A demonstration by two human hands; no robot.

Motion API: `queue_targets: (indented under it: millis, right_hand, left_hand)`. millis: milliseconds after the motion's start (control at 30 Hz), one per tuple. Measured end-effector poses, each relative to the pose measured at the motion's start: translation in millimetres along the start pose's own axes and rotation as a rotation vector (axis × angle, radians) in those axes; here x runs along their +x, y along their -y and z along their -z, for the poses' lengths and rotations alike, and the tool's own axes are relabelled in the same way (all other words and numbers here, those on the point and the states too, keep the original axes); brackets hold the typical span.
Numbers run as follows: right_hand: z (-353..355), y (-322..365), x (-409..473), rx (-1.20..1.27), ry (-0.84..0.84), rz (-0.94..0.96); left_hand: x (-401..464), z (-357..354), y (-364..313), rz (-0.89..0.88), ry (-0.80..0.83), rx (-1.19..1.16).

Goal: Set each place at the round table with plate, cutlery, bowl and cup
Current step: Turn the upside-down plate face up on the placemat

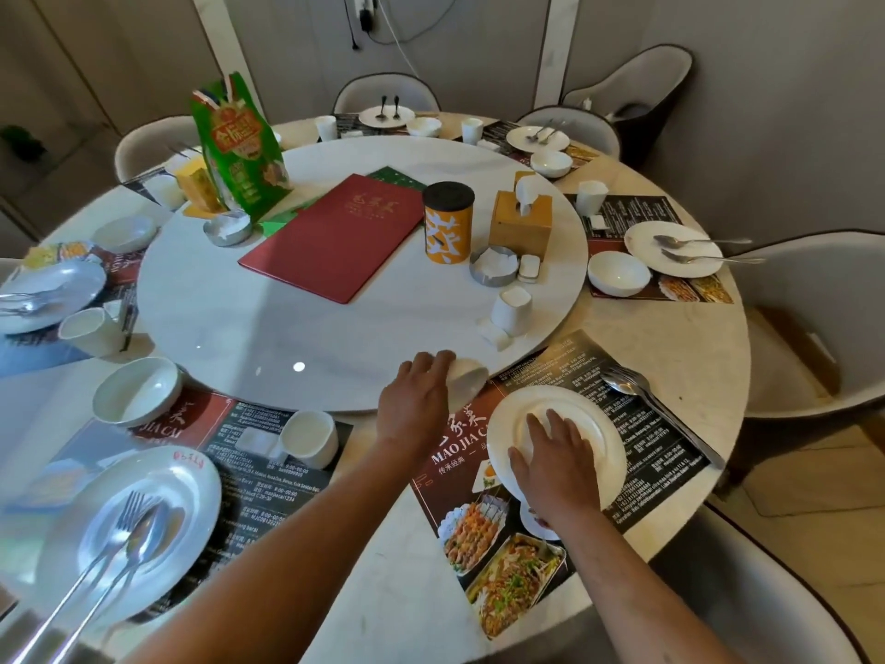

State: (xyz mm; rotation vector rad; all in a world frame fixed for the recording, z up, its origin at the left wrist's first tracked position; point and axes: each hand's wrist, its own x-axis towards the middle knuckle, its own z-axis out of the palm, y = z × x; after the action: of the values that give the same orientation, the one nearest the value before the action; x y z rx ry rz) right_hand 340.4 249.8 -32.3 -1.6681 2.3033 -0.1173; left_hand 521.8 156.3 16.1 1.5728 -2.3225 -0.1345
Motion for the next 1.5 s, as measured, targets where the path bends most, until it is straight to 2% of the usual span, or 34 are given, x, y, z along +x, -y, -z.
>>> queue_targets:
  millis: [133, 200, 300, 367, 467, 700, 1100, 1433, 1500]
  right_hand:
    - [-3.1, -4.2, -14.0, 0.025, -0.009, 0.020]
    - [-2.7, -7.5, -19.7, 0.040, -0.007, 0.037]
    - [-2.2, -13.2, -26.4, 0.045, 0.019, 0.061]
    - [-1.9, -17.8, -29.2, 0.036, 0.043, 0.080]
    - [1.4, -22.3, -29.8, 0.034, 0.074, 0.107]
    - [9.1, -22.2, -29.1, -0.018, 0.138, 0.131]
    - [12.9, -21.5, -28.7, -0.033, 0.140, 0.151]
    - [11.8, -24.8, -27.7, -0.055, 0.144, 0.177]
    - [13.7, -28.3, -27.5, -0.041, 0.158, 0.186]
  left_hand:
    - [-18.9, 6.2, -8.5, 0.591, 0.032, -0.466]
    - [-27.7, 0.9, -6.3, 0.818, 0.050, -0.660]
    - [-37.7, -7.0, -2.8, 1.027, 0.057, -0.836]
    - [-41.6, -11.5, -1.9, 1.092, 0.091, -0.894]
    - [-46.4, -18.1, -1.6, 1.107, 0.121, -0.924]
    - [-47.1, -25.4, -0.2, 1.065, 0.063, -0.915]
    - [-44.4, -32.0, -1.0, 1.055, 0.015, -0.810]
    - [-55.0, -20.1, -10.7, 1.041, -0.039, -0.849]
    - [-67.4, -17.7, -19.5, 1.014, -0.054, -0.726]
